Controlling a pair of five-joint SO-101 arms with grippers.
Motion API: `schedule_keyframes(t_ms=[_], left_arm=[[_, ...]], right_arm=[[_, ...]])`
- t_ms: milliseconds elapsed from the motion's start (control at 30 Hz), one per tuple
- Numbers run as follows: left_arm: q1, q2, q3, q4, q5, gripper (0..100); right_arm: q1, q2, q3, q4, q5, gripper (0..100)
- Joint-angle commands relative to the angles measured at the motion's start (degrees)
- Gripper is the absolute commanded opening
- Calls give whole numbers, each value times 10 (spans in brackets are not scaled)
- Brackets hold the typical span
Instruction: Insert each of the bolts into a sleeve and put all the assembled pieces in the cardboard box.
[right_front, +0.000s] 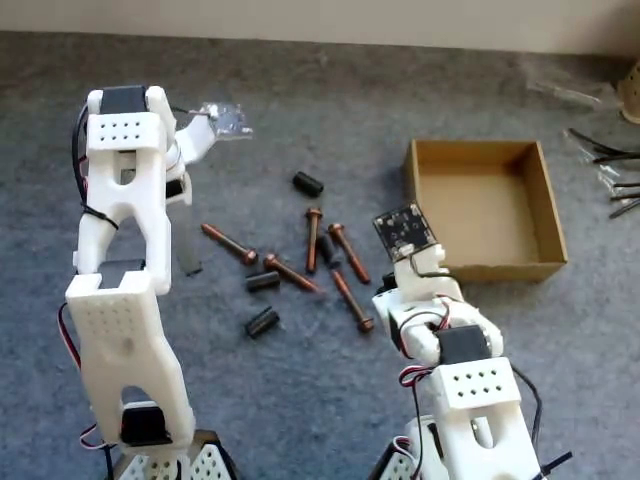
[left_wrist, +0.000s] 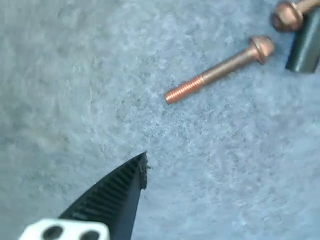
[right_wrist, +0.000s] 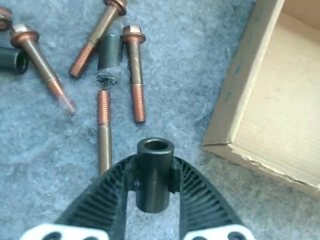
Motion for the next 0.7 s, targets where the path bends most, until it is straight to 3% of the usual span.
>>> schedule_keyframes(t_ms=[0,300,667], left_arm=[[18,-35,-22,9,-122,589],[95,-13,-22,7,-138,588],[101,52,-26,4,-183,588]], right_arm=[[7,-11,-6,-11,7,5],[7,-11,-6,-11,7,5],[7,-11,-6,-11,8,5]])
